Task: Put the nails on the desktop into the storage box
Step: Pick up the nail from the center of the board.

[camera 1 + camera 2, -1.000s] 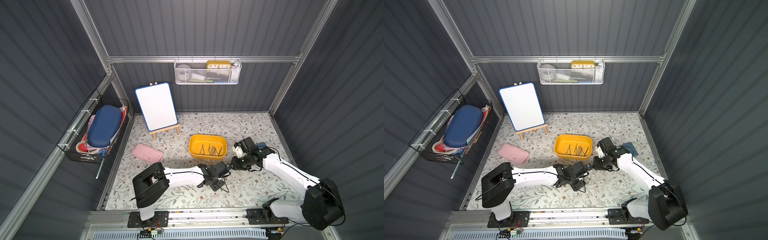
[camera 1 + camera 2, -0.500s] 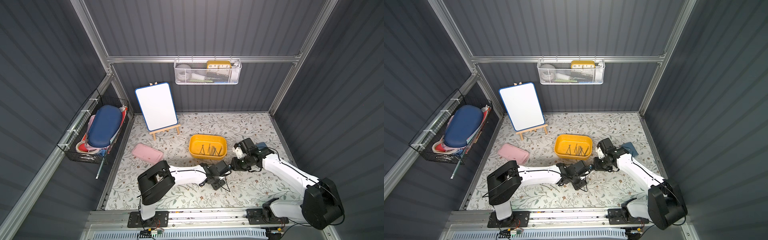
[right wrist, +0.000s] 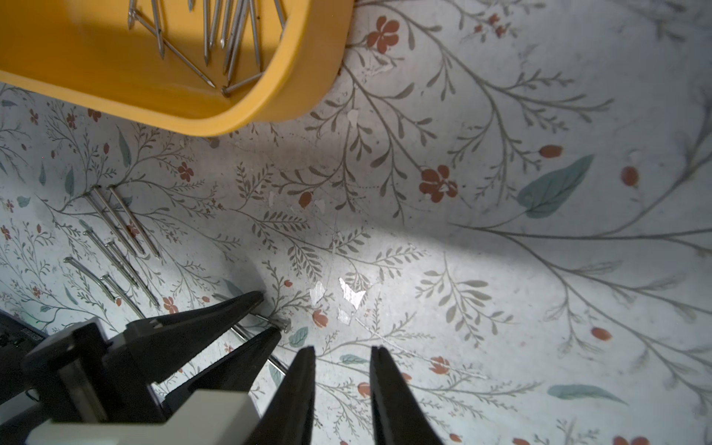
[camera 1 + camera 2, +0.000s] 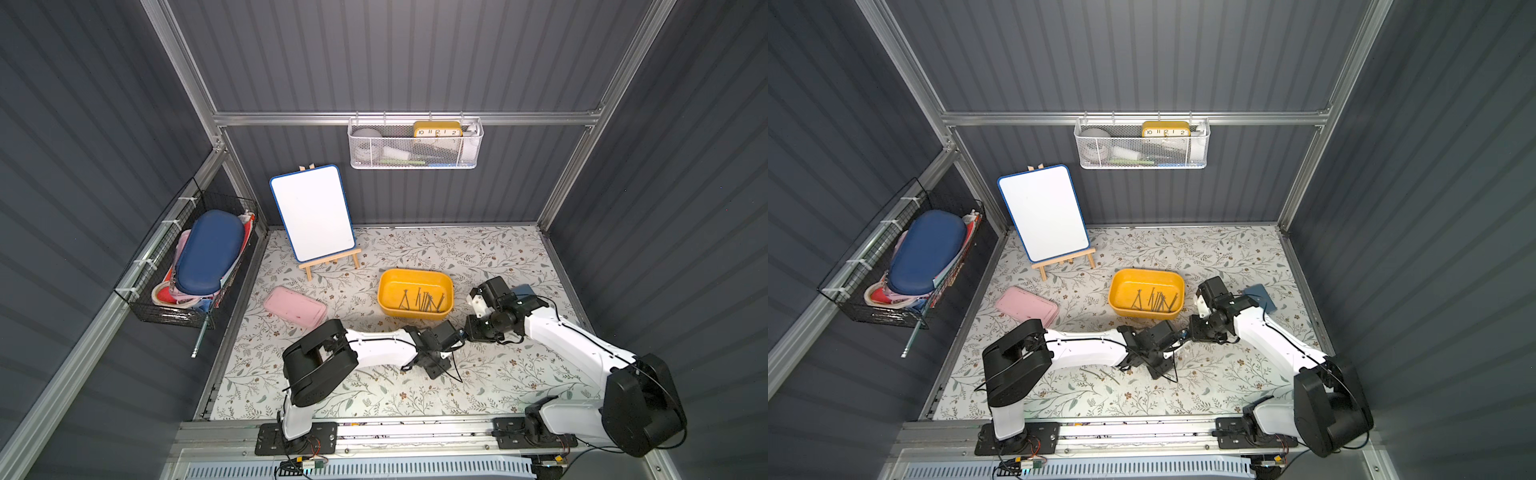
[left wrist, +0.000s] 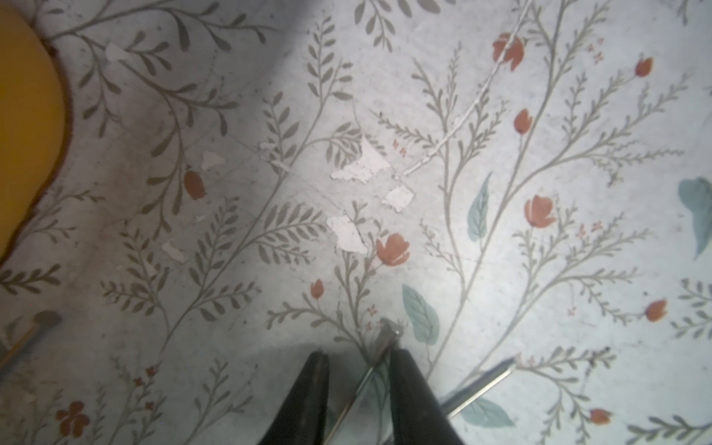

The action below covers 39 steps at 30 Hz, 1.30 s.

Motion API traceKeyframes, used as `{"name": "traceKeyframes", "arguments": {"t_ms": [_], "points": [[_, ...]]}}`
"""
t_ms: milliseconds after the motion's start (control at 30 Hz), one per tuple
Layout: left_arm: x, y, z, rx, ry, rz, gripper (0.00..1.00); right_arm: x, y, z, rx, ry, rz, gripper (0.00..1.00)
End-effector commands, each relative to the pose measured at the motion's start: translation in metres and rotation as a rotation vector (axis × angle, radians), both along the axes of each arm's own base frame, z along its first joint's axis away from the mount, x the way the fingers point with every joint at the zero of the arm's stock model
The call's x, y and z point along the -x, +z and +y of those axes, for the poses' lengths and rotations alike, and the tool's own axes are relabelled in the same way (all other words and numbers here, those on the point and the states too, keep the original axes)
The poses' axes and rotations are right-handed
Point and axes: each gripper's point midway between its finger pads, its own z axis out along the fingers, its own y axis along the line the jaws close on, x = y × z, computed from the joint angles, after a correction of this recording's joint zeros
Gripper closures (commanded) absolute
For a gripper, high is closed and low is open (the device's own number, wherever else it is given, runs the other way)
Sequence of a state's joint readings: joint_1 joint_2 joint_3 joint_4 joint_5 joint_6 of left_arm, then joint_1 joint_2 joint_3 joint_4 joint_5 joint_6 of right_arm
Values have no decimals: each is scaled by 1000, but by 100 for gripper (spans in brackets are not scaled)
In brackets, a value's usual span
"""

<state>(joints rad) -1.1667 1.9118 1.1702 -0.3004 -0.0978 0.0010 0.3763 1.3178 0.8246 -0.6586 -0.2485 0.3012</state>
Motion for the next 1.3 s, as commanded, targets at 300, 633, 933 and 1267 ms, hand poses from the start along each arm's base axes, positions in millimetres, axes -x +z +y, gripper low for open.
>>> {"name": "traceKeyframes", "arguments": {"t_ms": [300,633,933,1267], "points": [[-3,-19,7,-59,0,18,100,2,-2,4,-18,6,16,73],[-40,52,-21,55,119,-49,100,1,-3,1,-8,-8,14,72],[-43,116,-14,139,261,21,100,-3,-1,-17,28,-63,-13,72],[-75,114,5,135,341,24,100,-18,47,-33,-40,-152,-132,66]]}}
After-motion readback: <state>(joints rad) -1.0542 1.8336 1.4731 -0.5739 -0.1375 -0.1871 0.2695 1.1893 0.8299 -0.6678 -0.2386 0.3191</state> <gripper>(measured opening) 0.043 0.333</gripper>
